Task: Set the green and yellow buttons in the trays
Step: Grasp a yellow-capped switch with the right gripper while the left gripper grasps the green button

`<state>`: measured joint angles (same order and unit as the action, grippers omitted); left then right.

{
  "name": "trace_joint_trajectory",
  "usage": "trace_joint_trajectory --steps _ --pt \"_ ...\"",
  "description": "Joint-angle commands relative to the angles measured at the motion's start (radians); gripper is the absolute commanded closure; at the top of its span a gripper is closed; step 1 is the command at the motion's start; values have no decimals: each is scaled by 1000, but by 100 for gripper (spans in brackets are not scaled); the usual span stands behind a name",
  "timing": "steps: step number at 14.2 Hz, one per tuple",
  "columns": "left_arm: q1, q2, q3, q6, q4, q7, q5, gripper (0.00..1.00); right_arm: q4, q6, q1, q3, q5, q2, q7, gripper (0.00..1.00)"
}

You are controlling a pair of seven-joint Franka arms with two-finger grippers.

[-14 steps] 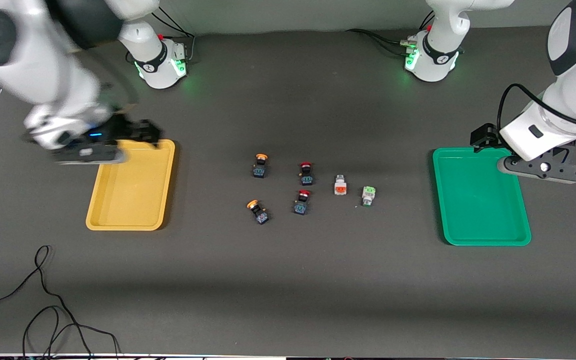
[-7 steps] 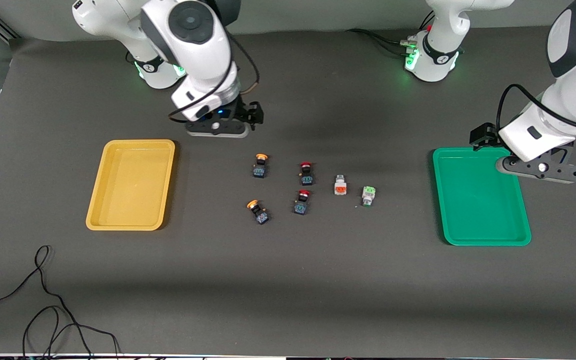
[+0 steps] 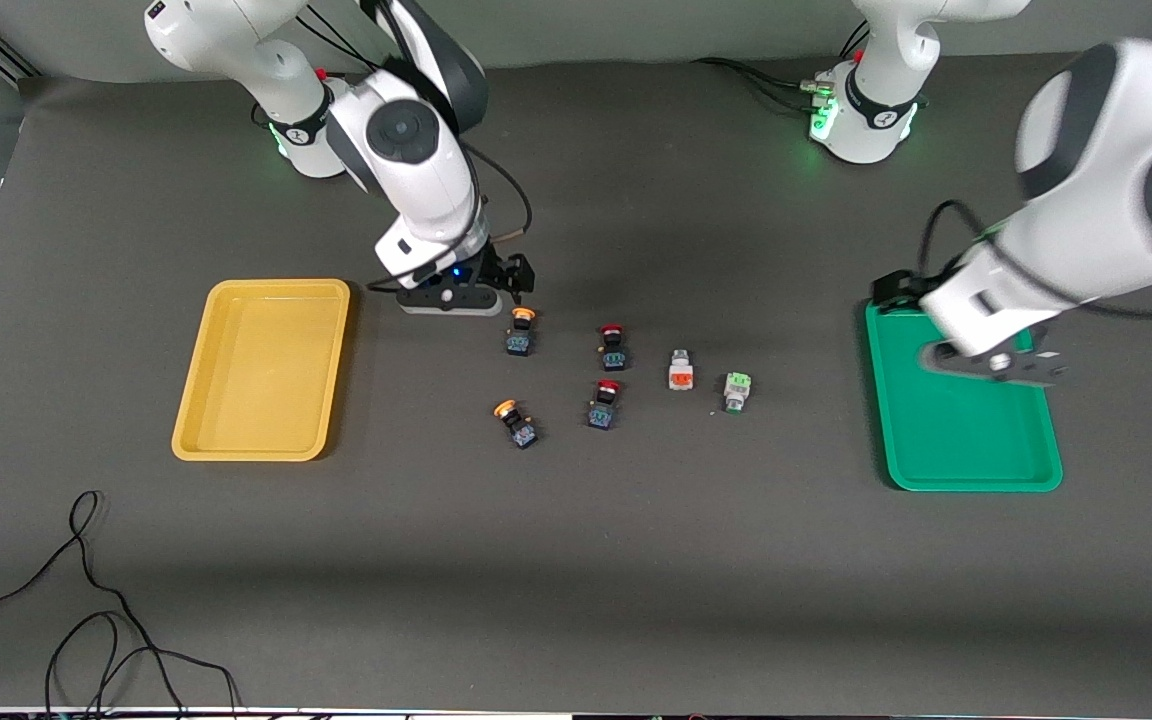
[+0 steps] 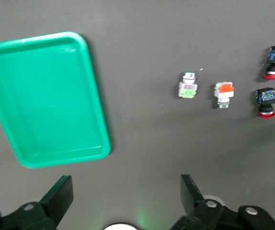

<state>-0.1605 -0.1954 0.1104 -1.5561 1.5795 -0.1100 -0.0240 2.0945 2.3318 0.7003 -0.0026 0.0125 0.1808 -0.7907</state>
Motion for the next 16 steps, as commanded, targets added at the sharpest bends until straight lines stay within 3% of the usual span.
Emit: trace_joint_trajectory --steps 1,4,8,9,11,13,14,16 --pt "-77 -88 -9 -53 -12 -33 -4 1 13 134 10 -2 0 106 -7 0" --pt "-135 -160 -9 -215 55 -88 -4 1 19 262 44 -4 0 231 -8 0" --pt "-189 -260 -9 -575 215 -88 -4 1 19 294 45 -4 -2 282 -8 0" --pt "-194 -292 -9 -655 240 -88 -4 1 18 294 44 -4 -2 289 -8 6" --pt "-220 -344 -9 -778 292 -86 -4 1 18 302 44 -4 -2 302 -8 38" --pt "-226 -351 -9 -873 365 -88 -4 1 19 308 44 -4 -2 305 -8 60" --pt "-226 -345 -9 -887 393 -88 -4 1 18 308 44 -4 -2 304 -7 69" --pt "-226 -337 -9 -887 416 -86 -2 1 16 304 42 -4 -2 301 -7 73"
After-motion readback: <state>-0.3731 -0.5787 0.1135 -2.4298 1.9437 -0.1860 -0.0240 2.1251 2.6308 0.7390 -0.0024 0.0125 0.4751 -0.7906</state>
